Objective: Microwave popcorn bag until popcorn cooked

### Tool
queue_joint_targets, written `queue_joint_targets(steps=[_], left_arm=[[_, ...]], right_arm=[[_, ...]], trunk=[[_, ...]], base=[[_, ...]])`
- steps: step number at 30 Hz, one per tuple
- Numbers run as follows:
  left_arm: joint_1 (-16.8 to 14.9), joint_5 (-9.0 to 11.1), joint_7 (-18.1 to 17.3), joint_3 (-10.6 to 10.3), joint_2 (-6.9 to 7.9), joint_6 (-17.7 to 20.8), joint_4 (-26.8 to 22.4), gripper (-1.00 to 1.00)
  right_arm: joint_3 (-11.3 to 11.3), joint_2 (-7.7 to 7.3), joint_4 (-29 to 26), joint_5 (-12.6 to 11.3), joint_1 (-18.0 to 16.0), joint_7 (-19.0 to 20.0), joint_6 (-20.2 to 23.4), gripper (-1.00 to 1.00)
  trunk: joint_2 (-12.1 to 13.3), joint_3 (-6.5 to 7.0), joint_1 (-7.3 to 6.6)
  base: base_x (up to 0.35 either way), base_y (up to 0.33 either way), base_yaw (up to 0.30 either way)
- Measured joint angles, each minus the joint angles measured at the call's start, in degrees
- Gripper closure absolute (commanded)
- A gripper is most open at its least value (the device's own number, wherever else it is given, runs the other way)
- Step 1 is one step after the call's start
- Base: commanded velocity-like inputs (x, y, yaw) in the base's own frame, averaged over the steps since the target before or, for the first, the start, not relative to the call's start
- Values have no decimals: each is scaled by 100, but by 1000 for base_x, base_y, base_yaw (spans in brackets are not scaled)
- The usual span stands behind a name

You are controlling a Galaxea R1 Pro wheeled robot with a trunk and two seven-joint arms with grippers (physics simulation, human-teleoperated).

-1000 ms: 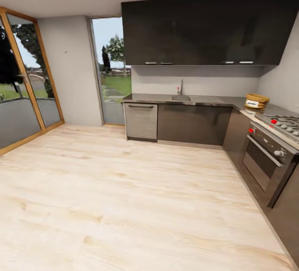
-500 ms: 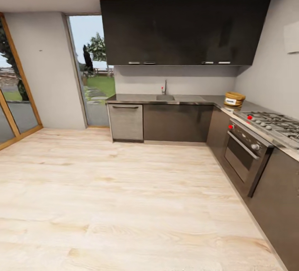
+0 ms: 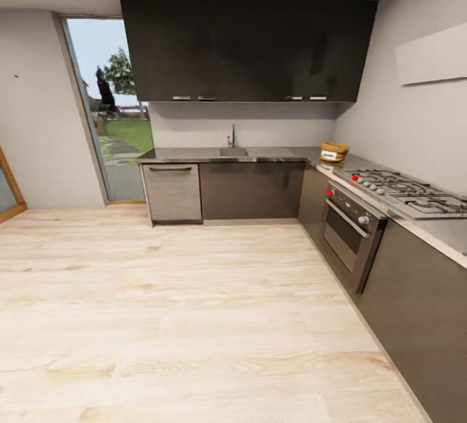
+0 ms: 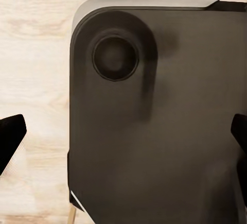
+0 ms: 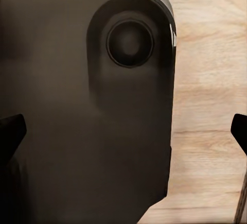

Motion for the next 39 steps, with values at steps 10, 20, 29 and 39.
queue_joint_targets(steps=[10,20,29,39], left_arm=[[0,169,-3,59,5,0,0,-100],[0,160,-43,30,5,8,-1,-100],[0,159,-48,27,7,14,0,-100],[0,159,-48,27,5,9,8,-100]], right_arm=[[7,2,0,25,0,0,0,-100],[11,1,0,31,0,6,10,-100],[24,7,0,32,0,5,9,-100],[40,1,0,28,0,4,19,-100]], trunk=[[0,0,0],[0,0,-3],[0,0,-3],[0,0,-3]], base=[[0,0,-253],[243,130,-74],[300,219,0],[300,220,0]])
